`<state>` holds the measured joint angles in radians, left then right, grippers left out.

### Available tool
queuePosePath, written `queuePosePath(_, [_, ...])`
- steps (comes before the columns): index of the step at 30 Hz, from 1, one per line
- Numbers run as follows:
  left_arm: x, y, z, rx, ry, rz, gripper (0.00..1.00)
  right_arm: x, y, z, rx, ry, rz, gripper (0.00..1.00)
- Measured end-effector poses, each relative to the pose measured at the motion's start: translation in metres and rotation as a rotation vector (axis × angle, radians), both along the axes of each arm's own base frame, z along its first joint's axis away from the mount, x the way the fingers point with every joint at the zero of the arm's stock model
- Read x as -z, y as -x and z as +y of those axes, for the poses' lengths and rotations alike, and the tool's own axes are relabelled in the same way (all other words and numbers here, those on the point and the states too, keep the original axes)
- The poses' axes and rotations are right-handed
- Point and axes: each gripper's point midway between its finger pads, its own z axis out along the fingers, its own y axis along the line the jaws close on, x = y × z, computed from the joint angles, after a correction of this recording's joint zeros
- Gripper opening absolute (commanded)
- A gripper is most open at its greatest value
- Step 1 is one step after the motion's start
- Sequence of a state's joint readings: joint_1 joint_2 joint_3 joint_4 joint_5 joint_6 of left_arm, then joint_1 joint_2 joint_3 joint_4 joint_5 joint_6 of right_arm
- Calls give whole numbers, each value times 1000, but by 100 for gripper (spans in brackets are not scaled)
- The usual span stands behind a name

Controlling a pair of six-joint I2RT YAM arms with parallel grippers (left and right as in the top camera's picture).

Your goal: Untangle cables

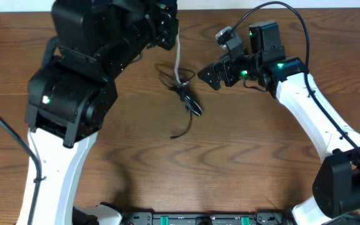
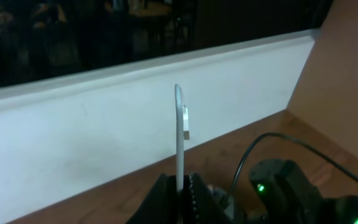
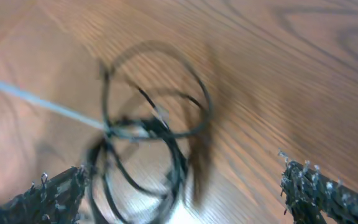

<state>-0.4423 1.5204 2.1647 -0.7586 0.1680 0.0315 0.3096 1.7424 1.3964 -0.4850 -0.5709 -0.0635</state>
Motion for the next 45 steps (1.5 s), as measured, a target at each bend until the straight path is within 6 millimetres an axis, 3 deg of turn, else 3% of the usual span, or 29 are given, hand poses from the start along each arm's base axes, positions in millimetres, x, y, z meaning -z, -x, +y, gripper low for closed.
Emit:
queuePosePath(9, [11,-4,7,-38,-49,20,8,17,17,-5,-6,60,85,99])
queuePosePath(19, [9,-4,7,-40,-49,12,8,25,60,53,-182,93,74,99])
queuePosePath(21, [9,-4,7,-40,-49,13,8,33,60,57,-187,106,80,99])
queuePosePath(27, [9,-4,7,-40,-49,13,8,92,55,60,-189,163,182,99])
queuePosePath(30, [10,-4,7,-40,-51,16,8,110,55,63,-195,169,207,99])
queuePosePath(40, [13,-4,7,-40,-56,26,8,113,57,86,-238,142,172,98])
queuePosePath(42, [13,-4,7,-40,-56,27,8,113,59,89,-243,141,172,88])
queuePosePath(45, [13,-4,7,-40,-56,27,8,112,60,91,-245,137,172,48])
